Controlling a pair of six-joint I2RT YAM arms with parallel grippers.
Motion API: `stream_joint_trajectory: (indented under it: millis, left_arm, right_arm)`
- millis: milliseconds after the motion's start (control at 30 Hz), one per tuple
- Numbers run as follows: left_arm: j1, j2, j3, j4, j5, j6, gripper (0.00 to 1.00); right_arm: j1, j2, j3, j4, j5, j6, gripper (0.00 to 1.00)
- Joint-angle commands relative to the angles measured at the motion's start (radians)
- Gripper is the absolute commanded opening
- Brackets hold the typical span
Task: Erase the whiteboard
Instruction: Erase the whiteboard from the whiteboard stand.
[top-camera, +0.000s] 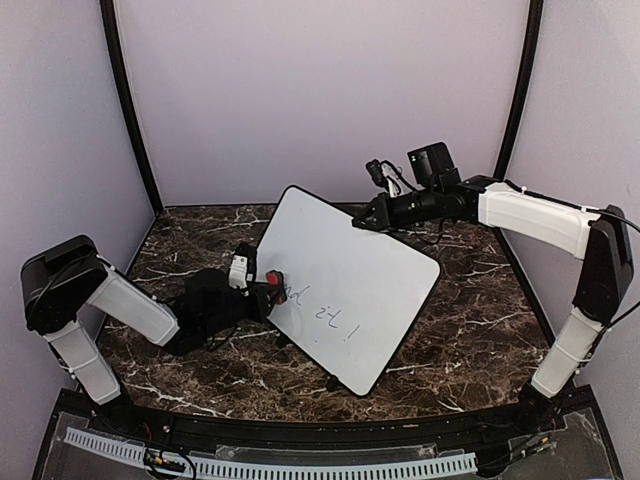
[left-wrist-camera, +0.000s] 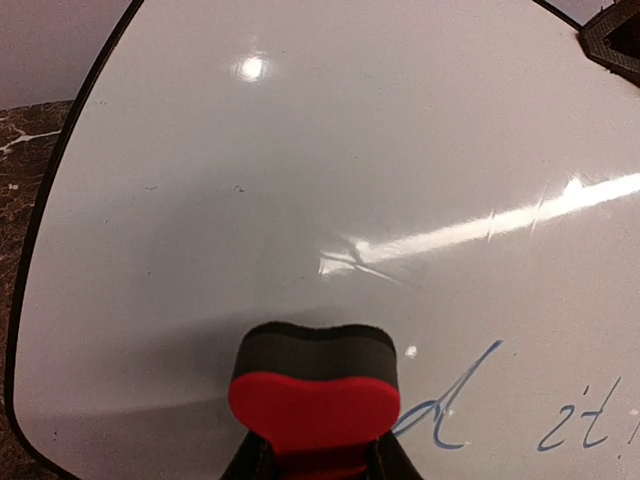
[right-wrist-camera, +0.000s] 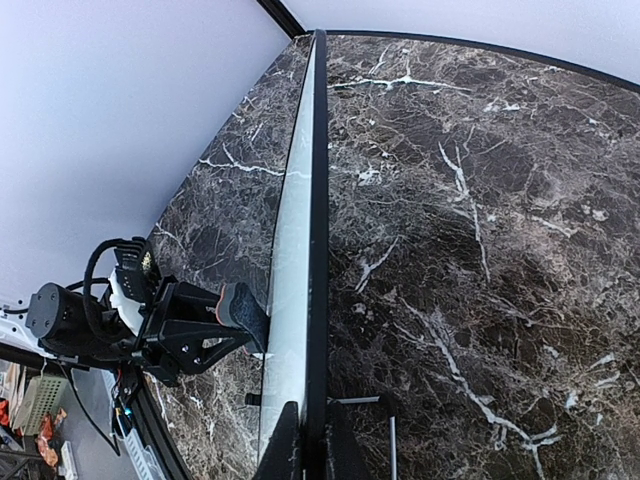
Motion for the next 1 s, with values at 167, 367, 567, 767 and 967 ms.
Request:
stream_joint_trajectory:
  millis: [167,367,567,767,967]
  left_arm:
    - [0.029,0.014,0.145,-0.107,0.012,0.045,0.0]
    - [0.03,0.029,0.156,-0.108,0.027,0.031,0.0]
    - [0.019,0.022,0.056,-0.07,0.037,0.002,0.0]
    - [-0.009,0.006,-0.019,-0.07,0.036,-0.003,0.0]
    - [-0.014,-0.01,-0.021,-0.073,0.029,0.011,0.0]
  right_arm:
    - [0.049,0.067,-0.045,-0.062,-0.062,-0.099,0.0]
    - [0.049,0.063,-0.051,-0.056,-0.065,-0.1,0.0]
    - [0.048,0.063,-0.059,-0.051,-0.066,-0.098,0.0]
    - [0.049,0.072,-0.05,-0.049,-0.066,-0.097,0.0]
    - [0.049,0.071,-0.052,-0.047,-0.066,-0.094,0.0]
